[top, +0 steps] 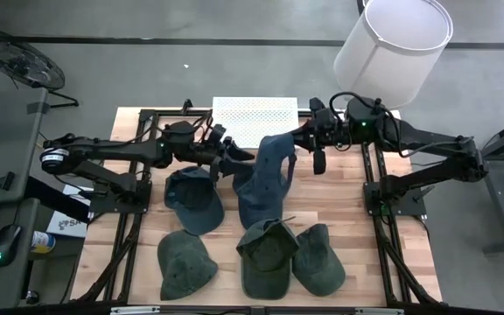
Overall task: Pick & Place hat
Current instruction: Put the right blue cap on the shelf
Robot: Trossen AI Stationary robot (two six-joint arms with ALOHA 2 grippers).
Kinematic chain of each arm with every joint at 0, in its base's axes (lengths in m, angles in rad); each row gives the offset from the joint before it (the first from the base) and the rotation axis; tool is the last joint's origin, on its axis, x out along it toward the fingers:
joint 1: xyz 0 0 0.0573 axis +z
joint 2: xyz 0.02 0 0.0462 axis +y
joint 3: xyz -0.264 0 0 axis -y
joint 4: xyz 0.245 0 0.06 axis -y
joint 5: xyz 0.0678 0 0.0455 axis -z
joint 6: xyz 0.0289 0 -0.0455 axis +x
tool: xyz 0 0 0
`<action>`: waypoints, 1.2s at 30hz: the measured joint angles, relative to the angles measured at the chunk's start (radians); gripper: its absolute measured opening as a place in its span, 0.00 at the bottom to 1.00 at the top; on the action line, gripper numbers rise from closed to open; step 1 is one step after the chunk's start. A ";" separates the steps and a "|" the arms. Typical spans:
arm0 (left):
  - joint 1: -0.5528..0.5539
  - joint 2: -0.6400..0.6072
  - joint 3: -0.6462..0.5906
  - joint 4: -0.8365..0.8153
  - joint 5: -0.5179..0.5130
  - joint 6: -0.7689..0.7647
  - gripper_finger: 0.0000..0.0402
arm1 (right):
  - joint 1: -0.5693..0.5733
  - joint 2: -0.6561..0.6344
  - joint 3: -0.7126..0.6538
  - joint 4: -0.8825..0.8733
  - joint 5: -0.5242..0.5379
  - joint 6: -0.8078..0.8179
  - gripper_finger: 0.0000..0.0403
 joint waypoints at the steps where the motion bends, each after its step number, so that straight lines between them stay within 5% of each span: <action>1: 0.000 0.004 -0.002 0.000 -0.002 -0.005 0.70 | -0.001 0.000 0.000 -0.001 0.000 -0.003 0.00; 36: -0.040 0.053 0.007 0.065 -0.061 -0.007 0.70 | -0.027 0.027 0.000 0.066 -0.025 -0.081 0.00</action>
